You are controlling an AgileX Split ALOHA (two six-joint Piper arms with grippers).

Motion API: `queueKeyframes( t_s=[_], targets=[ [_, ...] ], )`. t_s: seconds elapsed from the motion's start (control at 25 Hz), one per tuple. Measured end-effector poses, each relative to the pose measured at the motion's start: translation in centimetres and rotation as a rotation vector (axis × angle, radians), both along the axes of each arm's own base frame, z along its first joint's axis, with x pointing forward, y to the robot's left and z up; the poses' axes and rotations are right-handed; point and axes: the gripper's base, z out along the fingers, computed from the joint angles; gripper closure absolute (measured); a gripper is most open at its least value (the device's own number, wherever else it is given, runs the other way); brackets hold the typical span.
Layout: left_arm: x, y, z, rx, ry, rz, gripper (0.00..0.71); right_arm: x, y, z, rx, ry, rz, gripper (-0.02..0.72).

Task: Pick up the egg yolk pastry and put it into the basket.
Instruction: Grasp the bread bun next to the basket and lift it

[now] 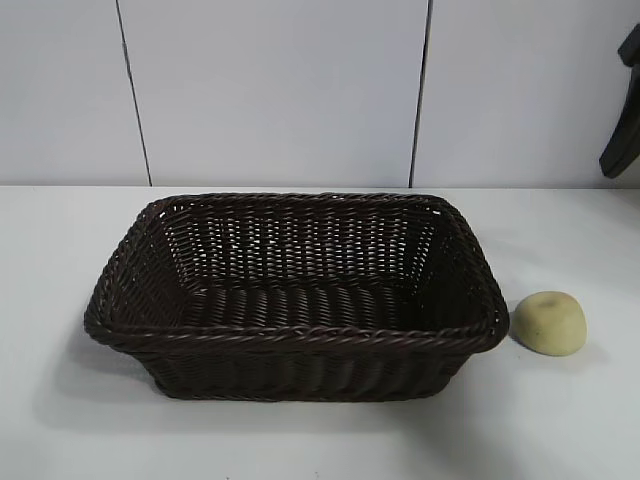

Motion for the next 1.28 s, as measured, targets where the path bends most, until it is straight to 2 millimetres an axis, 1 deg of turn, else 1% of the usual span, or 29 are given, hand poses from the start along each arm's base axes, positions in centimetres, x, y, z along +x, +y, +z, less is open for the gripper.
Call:
queueKeyframes(
  t_s=[0.16,0.32,0.72,0.84,0.96,1.04,1.16,1.24,1.28],
  targets=[
    [0.0,0.0,0.0,0.000,0.000,0.000,0.107,1.5,0.2,-2.4,0.018,0.034,-0.013,0.142],
    [0.0,0.0,0.0,0.000,0.000,0.000,0.107,2.9,0.8,-4.8,0.026,0.055,-0.011,0.142],
    [0.0,0.0,0.0,0.000,-0.001,0.000,0.107,4.8,1.1,-10.9,0.076,0.164,-0.075,0.142],
    [0.0,0.0,0.0,0.000,-0.001,0.000,0.107,5.2,1.1,-12.2,0.073,0.172,-0.090,0.142],
    [0.0,0.0,0.0,0.000,-0.001,0.000,0.107,5.4,1.0,-12.6,0.070,0.163,-0.100,0.153],
    [0.0,0.0,0.0,0.000,-0.001,0.000,0.107,5.6,1.0,-12.7,0.068,0.155,-0.103,0.208],
    [0.0,0.0,0.0,0.000,-0.001,0.000,0.107,5.6,1.0,-12.7,0.071,0.155,-0.104,0.334],
    [0.0,0.0,0.0,0.000,-0.001,0.000,0.107,5.6,1.0,-12.6,0.071,0.154,-0.105,0.456],
    [0.0,0.0,0.0,0.000,-0.001,0.000,0.107,5.6,1.0,-12.6,0.072,0.154,-0.106,0.503]
  ],
)
